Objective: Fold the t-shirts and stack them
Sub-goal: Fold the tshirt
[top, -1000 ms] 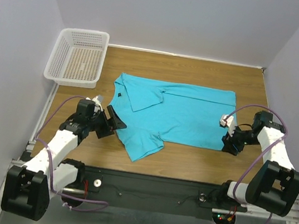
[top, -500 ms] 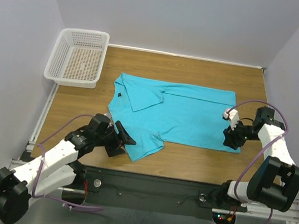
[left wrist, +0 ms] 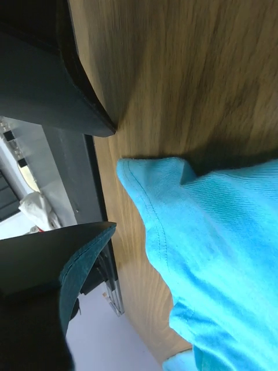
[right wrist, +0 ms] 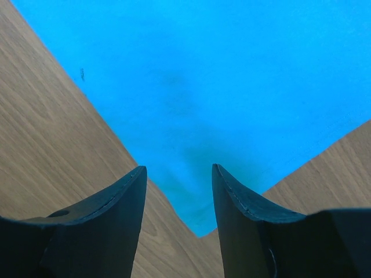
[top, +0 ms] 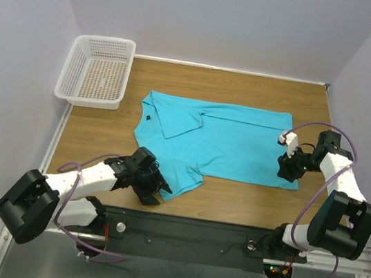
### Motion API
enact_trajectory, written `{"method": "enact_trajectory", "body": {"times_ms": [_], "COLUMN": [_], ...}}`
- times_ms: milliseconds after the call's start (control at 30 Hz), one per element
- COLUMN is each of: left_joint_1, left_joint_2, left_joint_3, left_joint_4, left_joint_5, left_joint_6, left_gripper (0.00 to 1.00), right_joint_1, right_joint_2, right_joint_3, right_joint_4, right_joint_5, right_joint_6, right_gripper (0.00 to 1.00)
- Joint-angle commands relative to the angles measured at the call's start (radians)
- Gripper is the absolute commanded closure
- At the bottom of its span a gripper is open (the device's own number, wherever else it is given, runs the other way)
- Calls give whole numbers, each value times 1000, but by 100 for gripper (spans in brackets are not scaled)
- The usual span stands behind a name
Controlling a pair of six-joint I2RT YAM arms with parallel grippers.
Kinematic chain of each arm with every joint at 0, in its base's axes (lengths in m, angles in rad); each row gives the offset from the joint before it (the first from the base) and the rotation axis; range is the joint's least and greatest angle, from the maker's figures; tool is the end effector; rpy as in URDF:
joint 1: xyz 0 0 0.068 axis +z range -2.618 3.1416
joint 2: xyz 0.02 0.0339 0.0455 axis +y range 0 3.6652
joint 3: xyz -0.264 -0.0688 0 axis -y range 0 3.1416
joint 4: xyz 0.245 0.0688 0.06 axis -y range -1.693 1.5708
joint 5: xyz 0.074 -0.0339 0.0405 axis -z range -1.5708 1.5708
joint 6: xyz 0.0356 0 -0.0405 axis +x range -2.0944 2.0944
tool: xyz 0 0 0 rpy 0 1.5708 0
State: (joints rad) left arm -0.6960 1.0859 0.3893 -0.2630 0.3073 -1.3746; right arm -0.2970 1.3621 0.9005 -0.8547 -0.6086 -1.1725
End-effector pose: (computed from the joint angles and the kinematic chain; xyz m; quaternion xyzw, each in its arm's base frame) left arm 0.1353 -0.1271 0.1475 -0.2702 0.9040 -0.3302 0.0262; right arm 0.2329 -0.0500 0.2165 -0.4356 0.8410 0.1394 0.2891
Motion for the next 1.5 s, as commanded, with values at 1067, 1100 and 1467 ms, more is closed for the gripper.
{"method": "enact_trajectory", "body": {"times_ms": [1067, 1100, 1467], "left_joint_1": [-30, -30, -30], "left_joint_2": [11, 3, -18], "left_joint_3": [85, 85, 80], "left_joint_4": [-18, -15, 73], "left_joint_5": [-180, -172, -152], "left_joint_6": [140, 138, 152], "left_gripper": [100, 100, 100], "right_joint_1": [-19, -19, -24], "right_joint_2": [2, 3, 40], "right_joint_3": [-37, -31, -6], "right_joint_4": [-6, -13, -69], "right_joint_5": [207, 216, 337], "right_joint_6": [-260, -254, -236], "right_gripper": [47, 47, 46]}}
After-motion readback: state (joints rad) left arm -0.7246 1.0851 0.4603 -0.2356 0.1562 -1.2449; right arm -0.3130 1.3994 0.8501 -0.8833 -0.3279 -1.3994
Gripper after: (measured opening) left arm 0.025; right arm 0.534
